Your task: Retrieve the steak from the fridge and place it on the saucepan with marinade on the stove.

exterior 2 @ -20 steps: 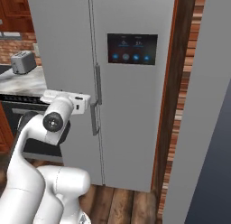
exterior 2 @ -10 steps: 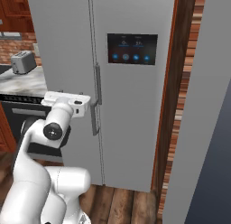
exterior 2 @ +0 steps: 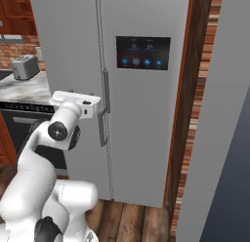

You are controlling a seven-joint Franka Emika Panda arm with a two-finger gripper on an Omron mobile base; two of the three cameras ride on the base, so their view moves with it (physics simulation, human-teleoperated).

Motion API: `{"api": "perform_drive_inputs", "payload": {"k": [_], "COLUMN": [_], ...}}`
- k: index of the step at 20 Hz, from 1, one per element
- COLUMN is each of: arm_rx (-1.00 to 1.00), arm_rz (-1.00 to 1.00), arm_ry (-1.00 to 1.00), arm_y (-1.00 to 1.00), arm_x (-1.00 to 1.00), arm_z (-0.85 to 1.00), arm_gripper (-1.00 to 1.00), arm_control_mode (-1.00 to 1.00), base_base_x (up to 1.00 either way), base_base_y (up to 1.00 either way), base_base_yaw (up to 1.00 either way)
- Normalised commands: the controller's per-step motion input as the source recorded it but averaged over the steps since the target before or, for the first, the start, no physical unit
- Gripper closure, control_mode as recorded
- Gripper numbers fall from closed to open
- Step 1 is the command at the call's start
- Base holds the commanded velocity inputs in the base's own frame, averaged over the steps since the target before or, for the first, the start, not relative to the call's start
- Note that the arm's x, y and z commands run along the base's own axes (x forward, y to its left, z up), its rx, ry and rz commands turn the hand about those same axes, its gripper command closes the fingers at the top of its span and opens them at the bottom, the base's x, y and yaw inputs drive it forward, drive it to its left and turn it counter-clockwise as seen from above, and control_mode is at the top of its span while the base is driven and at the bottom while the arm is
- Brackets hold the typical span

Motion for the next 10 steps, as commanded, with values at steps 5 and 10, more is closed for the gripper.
{"api": "perform_drive_inputs", "payload": {"k": [5,10], "arm_rx": [0.0,0.0], "arm_rz": [-0.03,0.0], "arm_ry": [0.0,0.0], "arm_y": [-0.08,-0.06], "arm_x": [0.37,0.37], "arm_z": [0.09,0.0], "arm_gripper": [-1.0,-1.0], "arm_control_mode": [-1.0,-1.0], "base_base_x": [0.0,0.0], "base_base_y": [0.0,0.0], "base_base_yaw": [0.0,0.0]}}
